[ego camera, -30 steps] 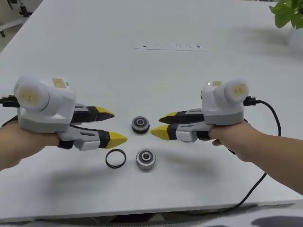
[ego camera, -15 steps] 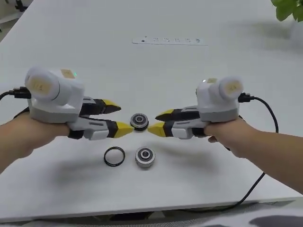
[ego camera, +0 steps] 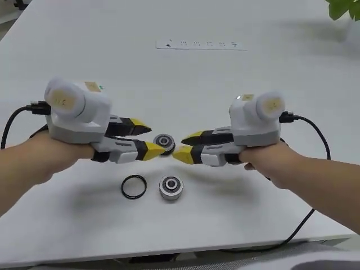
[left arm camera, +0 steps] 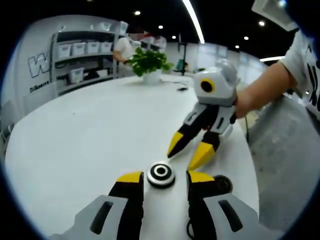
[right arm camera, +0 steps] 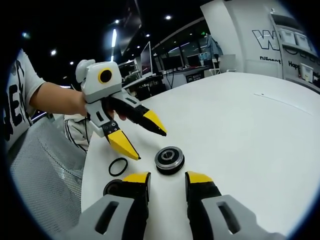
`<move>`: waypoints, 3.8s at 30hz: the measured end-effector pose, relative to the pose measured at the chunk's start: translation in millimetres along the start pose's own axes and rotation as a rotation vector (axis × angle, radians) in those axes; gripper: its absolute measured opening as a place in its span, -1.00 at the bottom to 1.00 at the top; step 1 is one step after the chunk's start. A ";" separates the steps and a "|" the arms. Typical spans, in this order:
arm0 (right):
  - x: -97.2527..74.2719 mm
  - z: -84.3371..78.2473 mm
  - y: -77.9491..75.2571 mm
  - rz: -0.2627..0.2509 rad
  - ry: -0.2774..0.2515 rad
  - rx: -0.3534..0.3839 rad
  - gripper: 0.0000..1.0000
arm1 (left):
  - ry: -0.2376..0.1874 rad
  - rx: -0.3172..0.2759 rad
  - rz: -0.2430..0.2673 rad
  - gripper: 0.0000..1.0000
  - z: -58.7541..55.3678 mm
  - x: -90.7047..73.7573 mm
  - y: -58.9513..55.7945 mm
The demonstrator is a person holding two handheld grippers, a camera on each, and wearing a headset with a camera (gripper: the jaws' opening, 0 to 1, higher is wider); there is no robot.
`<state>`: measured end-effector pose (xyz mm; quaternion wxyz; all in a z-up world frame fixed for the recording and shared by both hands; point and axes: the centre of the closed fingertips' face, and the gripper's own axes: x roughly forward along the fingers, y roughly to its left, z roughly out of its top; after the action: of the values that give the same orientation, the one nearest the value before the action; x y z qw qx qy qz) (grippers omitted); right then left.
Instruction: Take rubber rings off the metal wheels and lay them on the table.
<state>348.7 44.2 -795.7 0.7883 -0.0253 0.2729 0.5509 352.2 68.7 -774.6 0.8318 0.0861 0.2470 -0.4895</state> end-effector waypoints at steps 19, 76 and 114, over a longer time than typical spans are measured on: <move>1.4 -3.5 -0.8 0.003 -0.002 0.003 -0.53 | 0.025 -0.015 0.015 -0.53 -4.0 17.0 4.0; 12.3 -4.8 -7.0 -0.043 0.026 -0.067 -0.93 | 0.036 0.054 0.078 -0.73 -5.9 19.0 0.8; 2.8 9.5 -10.5 -0.082 -0.082 0.194 -1.00 | 0.045 0.073 0.120 -0.75 -6.0 20.2 -0.3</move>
<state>362.5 45.7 -791.6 0.8194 0.0626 0.2910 0.4900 358.0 55.2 -789.9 0.8501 0.1422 0.2421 -0.4456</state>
